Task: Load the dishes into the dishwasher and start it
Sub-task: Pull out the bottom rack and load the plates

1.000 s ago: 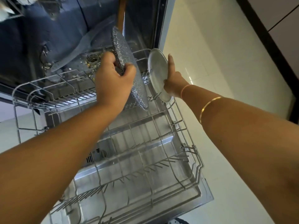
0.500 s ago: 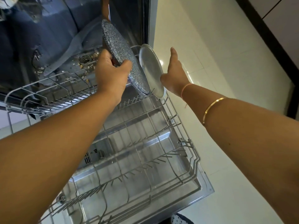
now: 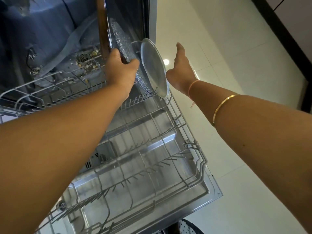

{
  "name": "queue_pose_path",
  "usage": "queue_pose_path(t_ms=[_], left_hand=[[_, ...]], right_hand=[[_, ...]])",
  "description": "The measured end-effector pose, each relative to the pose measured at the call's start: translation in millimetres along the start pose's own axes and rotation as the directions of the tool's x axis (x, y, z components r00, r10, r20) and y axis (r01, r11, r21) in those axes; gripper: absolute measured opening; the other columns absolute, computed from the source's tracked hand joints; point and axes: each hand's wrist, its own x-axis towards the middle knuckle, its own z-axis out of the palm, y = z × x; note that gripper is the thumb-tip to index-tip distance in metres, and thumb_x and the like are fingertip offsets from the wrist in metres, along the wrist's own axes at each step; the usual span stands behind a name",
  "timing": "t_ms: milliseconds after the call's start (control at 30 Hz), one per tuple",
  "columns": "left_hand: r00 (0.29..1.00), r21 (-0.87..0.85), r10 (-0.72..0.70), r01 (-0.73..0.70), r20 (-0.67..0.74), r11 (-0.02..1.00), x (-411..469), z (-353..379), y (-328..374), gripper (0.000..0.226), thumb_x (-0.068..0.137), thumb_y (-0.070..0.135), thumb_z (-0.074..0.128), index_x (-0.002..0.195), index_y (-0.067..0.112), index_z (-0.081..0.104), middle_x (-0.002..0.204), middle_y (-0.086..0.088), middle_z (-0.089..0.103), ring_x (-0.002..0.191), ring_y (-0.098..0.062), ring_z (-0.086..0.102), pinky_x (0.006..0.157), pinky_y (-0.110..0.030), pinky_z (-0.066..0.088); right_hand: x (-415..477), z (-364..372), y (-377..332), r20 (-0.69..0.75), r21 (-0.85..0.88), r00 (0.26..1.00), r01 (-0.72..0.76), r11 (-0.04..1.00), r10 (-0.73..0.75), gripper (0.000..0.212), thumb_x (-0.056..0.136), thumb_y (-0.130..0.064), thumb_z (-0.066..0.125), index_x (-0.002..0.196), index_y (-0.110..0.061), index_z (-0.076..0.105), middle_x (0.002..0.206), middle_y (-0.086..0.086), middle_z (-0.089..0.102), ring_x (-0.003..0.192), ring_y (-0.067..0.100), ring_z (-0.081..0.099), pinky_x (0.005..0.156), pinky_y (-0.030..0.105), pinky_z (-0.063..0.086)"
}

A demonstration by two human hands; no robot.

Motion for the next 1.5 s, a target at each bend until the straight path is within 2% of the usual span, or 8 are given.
queue_pose_path(t_ms=[133,267,467,667,833,1100,1267,1500], left_hand=[[0.987,0.051,-0.107,0.102,0.122,0.994,1,15,9,0.022,0.087,0.012,0.057,0.074,0.020,0.042,0.079,0.001,0.051,0.076,-0.017,0.054,0.072,-0.041,0.058],[0.949,0.027,-0.235,0.234,0.213,0.972,0,23,17,0.018,0.090,0.014,0.056,0.107,0.013,0.052,0.108,-0.004,0.058,0.097,-0.021,0.058,0.053,-0.024,0.054],[0.801,0.018,-0.412,0.449,0.435,0.893,-25,30,-5,0.043,0.091,0.009,0.058,0.131,0.002,0.041,0.096,0.003,0.049,0.089,-0.014,0.047,0.090,-0.031,0.044],[0.917,0.132,-0.286,0.259,0.278,0.957,-21,34,-18,0.020,0.092,0.017,0.054,0.076,0.020,0.042,0.077,0.005,0.043,0.083,-0.020,0.049,0.086,-0.038,0.054],[0.990,0.136,-0.023,0.003,0.141,0.991,-2,18,9,0.010,0.093,0.018,0.048,0.087,0.014,0.041,0.079,0.003,0.045,0.085,-0.023,0.059,0.070,-0.041,0.059],[0.987,-0.122,-0.122,0.134,0.105,0.983,22,12,35,0.032,0.095,0.016,0.048,0.126,0.009,0.042,0.124,-0.007,0.047,0.092,-0.023,0.059,0.049,-0.023,0.055],[0.970,-0.007,-0.146,0.150,0.193,0.989,8,21,23,0.033,0.094,0.015,0.049,0.125,0.008,0.041,0.125,-0.010,0.049,0.102,-0.027,0.059,0.050,-0.028,0.058],[0.882,0.117,-0.305,0.282,0.358,0.952,-24,43,2,0.010,0.097,0.010,0.039,0.107,0.009,0.042,0.119,-0.014,0.052,0.107,-0.034,0.055,0.089,-0.054,0.050]], right_hand=[[2,2,1,-0.004,0.035,1.000,-0.022,0.999,0.022,0.088,0.084,0.008,0.048,0.151,-0.021,-0.002,0.149,0.013,0.029,0.132,0.031,0.036,0.085,0.027,0.038],[6,6,3,-0.017,0.061,1.000,-0.017,0.998,0.018,0.086,0.083,0.008,0.045,0.150,-0.020,-0.001,0.148,0.015,0.029,0.134,0.031,0.034,0.095,0.032,0.038],[8,9,3,-0.026,0.097,1.000,-0.011,0.995,0.014,0.084,0.083,0.008,0.043,0.150,-0.018,0.001,0.148,0.016,0.028,0.137,0.030,0.031,0.098,0.033,0.039],[2,17,3,0.020,0.071,0.999,0.023,0.997,-0.024,0.085,0.082,0.010,0.044,0.150,-0.019,0.003,0.149,0.014,0.026,0.133,0.031,0.035,0.082,0.024,0.044],[2,14,3,-0.007,0.095,1.000,0.013,0.995,-0.012,0.084,0.081,0.009,0.042,0.150,-0.018,0.004,0.148,0.016,0.027,0.136,0.031,0.030,0.101,0.040,0.044],[2,7,-1,-0.023,0.113,1.000,-0.008,0.994,0.011,0.086,0.084,0.000,0.057,0.150,-0.017,0.005,0.149,0.016,0.029,0.137,0.033,0.029,0.107,0.046,0.038],[4,13,-2,-0.037,0.103,0.999,-0.008,0.995,0.012,0.085,0.084,0.002,0.056,0.150,-0.018,0.006,0.148,0.016,0.031,0.136,0.031,0.031,0.105,0.042,0.040],[-1,20,-5,-0.016,0.090,1.000,0.026,0.996,-0.025,0.081,0.084,0.006,0.053,0.149,-0.017,0.011,0.146,0.012,0.031,0.132,0.026,0.036,0.086,0.022,0.039]])
